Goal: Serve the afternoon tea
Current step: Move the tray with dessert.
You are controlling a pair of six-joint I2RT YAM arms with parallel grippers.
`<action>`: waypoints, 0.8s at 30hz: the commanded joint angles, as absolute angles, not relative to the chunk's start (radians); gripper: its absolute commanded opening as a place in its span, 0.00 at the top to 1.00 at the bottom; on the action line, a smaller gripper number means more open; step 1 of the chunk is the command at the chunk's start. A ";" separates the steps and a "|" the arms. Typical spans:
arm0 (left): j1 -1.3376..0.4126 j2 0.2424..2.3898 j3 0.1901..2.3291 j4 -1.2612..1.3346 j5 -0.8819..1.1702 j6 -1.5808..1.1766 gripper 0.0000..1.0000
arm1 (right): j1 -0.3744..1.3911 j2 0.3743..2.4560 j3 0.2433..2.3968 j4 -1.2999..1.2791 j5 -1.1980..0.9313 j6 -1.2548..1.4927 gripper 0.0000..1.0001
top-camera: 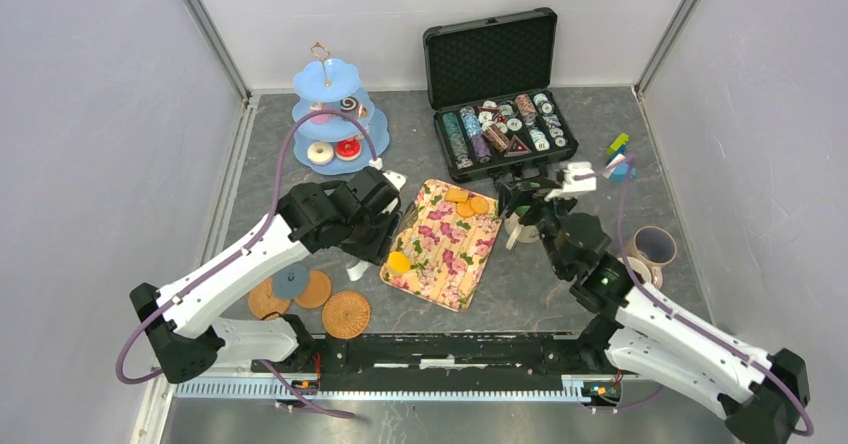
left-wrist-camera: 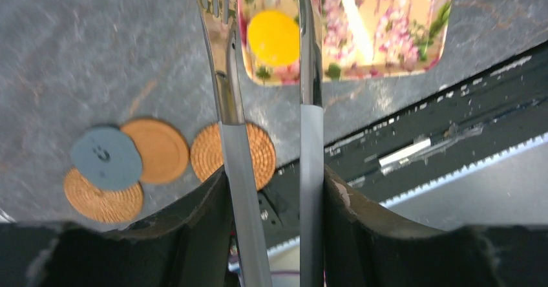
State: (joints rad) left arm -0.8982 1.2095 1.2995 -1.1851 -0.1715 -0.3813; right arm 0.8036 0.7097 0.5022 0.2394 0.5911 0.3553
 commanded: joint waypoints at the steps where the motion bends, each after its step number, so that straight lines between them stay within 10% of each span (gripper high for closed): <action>1: -0.875 1.191 1.341 -1.341 -0.086 -0.519 0.48 | 0.796 0.823 0.614 0.192 0.483 0.124 0.06; 24: -0.869 1.310 1.204 -1.313 0.034 -0.573 0.66 | 0.787 0.796 0.492 0.269 0.448 0.080 0.04</action>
